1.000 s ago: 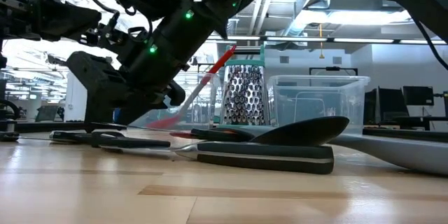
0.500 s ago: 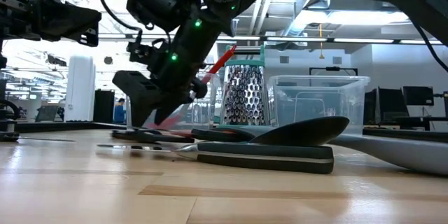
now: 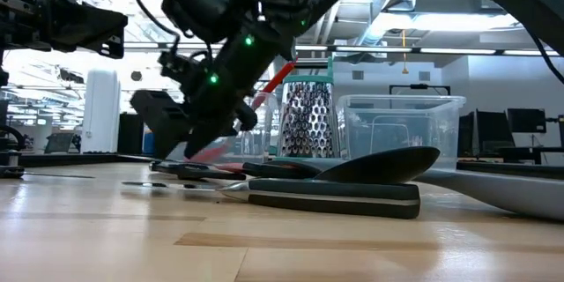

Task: Pick & Place Kitchen Items
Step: Put the black table knife into the top right transparent bin

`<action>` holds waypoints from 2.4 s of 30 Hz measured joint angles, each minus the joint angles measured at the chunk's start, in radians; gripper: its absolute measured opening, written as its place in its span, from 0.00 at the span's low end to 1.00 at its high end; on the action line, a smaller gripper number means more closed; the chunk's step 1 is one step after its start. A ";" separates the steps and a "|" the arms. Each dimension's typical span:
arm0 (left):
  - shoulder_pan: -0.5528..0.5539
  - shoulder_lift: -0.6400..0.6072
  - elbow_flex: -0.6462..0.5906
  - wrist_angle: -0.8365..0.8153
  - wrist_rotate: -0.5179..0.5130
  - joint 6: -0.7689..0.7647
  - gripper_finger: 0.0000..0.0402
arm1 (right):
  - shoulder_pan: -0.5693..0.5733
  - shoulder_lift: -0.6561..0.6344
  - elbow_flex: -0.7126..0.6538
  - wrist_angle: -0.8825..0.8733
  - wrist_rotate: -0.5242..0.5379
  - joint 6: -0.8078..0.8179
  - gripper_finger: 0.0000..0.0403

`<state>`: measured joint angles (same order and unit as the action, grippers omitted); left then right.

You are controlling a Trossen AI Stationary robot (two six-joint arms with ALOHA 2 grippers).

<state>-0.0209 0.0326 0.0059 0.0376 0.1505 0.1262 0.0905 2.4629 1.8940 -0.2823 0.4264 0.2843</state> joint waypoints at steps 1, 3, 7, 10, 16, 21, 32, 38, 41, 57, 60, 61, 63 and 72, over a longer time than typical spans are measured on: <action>0.000 0.000 0.000 0.000 0.000 0.000 0.01 | -0.004 -0.001 -0.014 0.010 -0.008 0.010 0.65; 0.000 0.000 0.000 0.000 0.000 0.000 0.01 | -0.013 0.001 -0.030 0.013 -0.040 0.035 0.65; 0.000 0.000 0.000 0.000 0.000 0.000 0.01 | -0.017 -0.006 -0.092 0.085 -0.066 0.096 0.62; 0.000 0.000 0.000 0.000 0.000 0.000 0.01 | -0.021 -0.006 -0.096 0.094 -0.083 0.110 0.53; 0.000 0.000 0.000 0.000 0.000 0.000 0.01 | -0.022 -0.006 -0.097 0.092 -0.088 0.121 0.24; 0.000 0.000 0.000 0.000 0.000 0.000 0.01 | -0.025 -0.006 -0.098 0.098 -0.086 0.123 0.20; 0.000 0.000 0.000 0.002 0.001 0.000 0.01 | -0.034 -0.070 -0.101 0.241 0.024 0.060 0.20; 0.000 0.000 0.000 0.004 0.001 0.000 0.01 | -0.037 -0.158 -0.101 0.282 0.066 -0.026 0.20; 0.000 0.000 0.000 0.005 0.001 0.000 0.01 | -0.047 -0.194 -0.100 0.280 0.073 -0.033 0.20; 0.000 0.000 0.000 0.006 0.002 0.000 0.01 | -0.034 -0.395 -0.101 0.701 -0.115 -0.331 0.20; 0.000 0.000 0.000 0.007 0.002 0.000 0.01 | -0.029 -0.428 -0.100 0.957 -0.351 -0.341 0.20; 0.000 0.000 0.000 0.008 0.001 0.000 0.01 | -0.026 -0.437 -0.099 1.031 -0.398 -0.339 0.20; 0.000 0.000 0.000 0.008 0.001 0.000 0.01 | -0.022 -0.463 -0.099 1.107 -0.469 -0.324 0.20; 0.000 0.000 0.000 0.011 0.000 0.000 0.01 | -0.018 -0.548 -0.099 1.248 -0.850 -0.242 0.20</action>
<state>-0.0208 0.0322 0.0055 0.0486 0.1505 0.1261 0.0723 1.9146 1.7950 0.9655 -0.4239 0.0425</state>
